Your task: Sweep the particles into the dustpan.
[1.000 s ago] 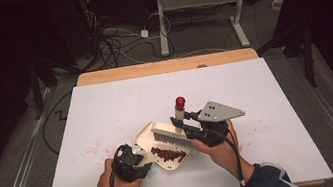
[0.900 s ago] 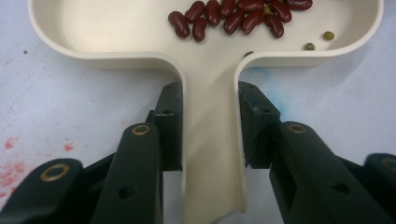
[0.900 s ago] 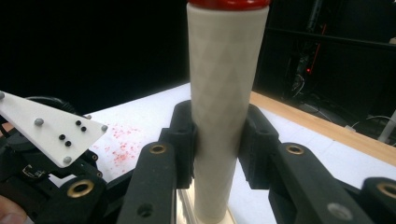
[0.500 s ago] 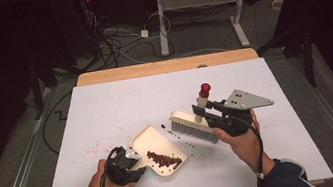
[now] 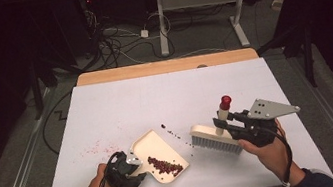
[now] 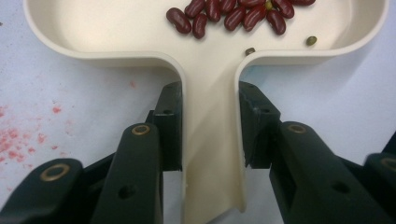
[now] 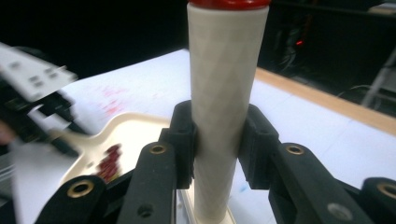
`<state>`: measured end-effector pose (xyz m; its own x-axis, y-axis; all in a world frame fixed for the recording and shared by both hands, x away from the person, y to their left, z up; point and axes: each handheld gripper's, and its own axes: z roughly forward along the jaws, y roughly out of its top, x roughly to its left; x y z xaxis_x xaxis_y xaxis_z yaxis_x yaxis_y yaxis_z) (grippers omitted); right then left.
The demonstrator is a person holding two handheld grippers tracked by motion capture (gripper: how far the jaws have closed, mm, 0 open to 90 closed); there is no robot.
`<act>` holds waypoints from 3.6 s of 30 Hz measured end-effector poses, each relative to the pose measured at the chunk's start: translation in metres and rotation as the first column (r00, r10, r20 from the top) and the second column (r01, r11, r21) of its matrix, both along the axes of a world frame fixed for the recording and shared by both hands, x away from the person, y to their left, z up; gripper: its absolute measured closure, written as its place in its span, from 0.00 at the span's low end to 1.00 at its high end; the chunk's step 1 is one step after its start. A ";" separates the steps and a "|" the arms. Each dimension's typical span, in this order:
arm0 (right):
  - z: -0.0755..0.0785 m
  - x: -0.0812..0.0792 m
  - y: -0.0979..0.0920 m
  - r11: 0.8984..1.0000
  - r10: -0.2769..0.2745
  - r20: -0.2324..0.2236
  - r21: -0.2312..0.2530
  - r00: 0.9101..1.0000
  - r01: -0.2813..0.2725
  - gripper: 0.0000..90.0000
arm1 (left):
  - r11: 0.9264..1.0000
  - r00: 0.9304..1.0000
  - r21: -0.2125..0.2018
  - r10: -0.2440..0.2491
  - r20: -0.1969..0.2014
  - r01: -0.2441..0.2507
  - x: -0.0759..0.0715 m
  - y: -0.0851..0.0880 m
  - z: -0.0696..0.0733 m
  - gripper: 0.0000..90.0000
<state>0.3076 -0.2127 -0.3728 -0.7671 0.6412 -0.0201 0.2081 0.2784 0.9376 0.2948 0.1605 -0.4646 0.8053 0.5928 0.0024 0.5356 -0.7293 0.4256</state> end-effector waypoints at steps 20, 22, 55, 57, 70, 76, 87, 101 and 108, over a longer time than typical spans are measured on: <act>-0.008 0.006 0.028 0.999 0.028 -0.010 -0.020 1.000 -0.029 0.78 | 1.000 1.000 -0.012 0.016 -0.013 -0.016 0.002 -0.003 -0.003 0.71; -0.007 0.007 0.031 0.999 0.031 0.000 -0.017 1.000 -0.031 0.78 | 1.000 1.000 -0.013 0.017 -0.013 -0.017 0.002 -0.003 -0.003 0.71; -0.027 0.066 0.118 0.996 -0.070 0.121 -0.041 0.990 0.076 0.78 | 0.998 0.998 -0.036 0.051 -0.036 -0.052 0.012 -0.001 -0.003 0.71; -0.027 0.060 0.122 0.998 -0.037 0.116 -0.050 0.993 0.043 0.78 | 0.998 0.998 -0.014 0.057 -0.037 -0.058 0.014 -0.002 -0.001 0.71; -0.018 0.029 0.129 0.994 0.102 0.097 -0.049 0.990 -0.097 0.78 | 0.998 0.996 0.008 0.067 -0.051 -0.066 0.020 0.003 0.000 0.71; -0.014 0.021 0.133 0.991 0.124 0.119 -0.067 0.985 -0.116 0.78 | 0.999 0.997 0.016 0.052 -0.050 -0.051 0.014 0.004 0.000 0.71; 0.008 0.013 0.075 0.995 0.096 0.097 -0.040 0.991 -0.092 0.78 | 0.999 0.998 0.033 0.027 -0.054 -0.025 0.009 0.008 0.002 0.71; 0.002 -0.045 0.022 0.923 0.379 -0.138 -0.014 0.915 -0.385 0.78 | 0.999 0.998 0.043 0.033 -0.057 -0.030 0.009 0.007 0.001 0.71; -0.010 -0.036 0.023 0.935 0.348 -0.148 -0.017 0.926 -0.354 0.78 | 0.999 0.998 0.041 0.032 -0.057 -0.029 0.009 0.007 0.001 0.71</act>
